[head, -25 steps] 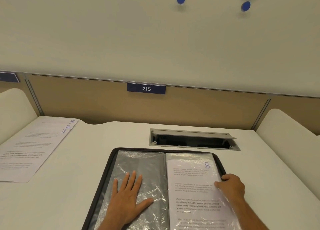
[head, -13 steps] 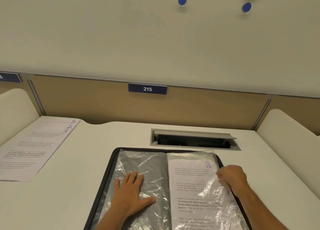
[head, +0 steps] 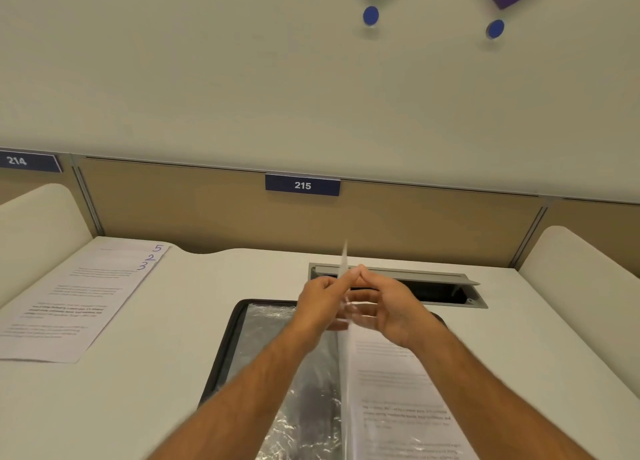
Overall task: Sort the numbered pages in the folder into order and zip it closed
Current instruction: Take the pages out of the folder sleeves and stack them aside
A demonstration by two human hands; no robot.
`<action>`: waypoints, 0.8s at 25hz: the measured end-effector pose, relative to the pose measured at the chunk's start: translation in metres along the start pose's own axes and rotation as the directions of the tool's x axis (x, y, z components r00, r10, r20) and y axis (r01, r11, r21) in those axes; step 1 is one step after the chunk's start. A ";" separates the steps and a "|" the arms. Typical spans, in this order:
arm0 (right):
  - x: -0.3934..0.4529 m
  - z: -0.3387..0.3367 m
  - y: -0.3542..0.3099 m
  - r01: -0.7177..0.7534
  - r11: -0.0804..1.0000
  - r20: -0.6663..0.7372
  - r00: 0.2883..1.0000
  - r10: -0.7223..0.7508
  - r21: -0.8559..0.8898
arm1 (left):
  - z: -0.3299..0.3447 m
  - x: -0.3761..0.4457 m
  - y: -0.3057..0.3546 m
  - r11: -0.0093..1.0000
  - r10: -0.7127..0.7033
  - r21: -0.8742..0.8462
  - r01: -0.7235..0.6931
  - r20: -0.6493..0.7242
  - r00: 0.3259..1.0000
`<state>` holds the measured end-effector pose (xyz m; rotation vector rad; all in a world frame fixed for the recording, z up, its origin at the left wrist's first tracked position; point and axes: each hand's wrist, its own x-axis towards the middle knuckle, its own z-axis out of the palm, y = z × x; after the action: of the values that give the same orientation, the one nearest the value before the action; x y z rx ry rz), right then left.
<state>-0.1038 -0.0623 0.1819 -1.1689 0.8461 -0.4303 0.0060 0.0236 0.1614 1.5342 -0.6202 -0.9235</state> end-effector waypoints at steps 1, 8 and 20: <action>0.000 0.009 0.001 -0.023 0.999 0.039 0.999 0.022 0.024 | -0.005 0.001 0.004 1.000 -0.002 -0.013 0.002 -0.018 1.000; 0.008 0.013 0.019 -0.052 0.999 -0.028 0.998 0.051 -0.016 | -0.078 0.012 -0.006 0.992 0.014 0.128 0.012 -0.202 0.979; 0.043 -0.081 0.161 -0.177 0.076 -0.185 0.975 -0.126 -0.981 | -0.166 0.029 -0.124 0.722 -0.008 0.648 0.243 -0.343 0.939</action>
<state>-0.1592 -0.0846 0.0062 -2.4773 1.4588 0.2131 0.1457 0.1147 0.0347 2.3702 -0.6599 -0.5265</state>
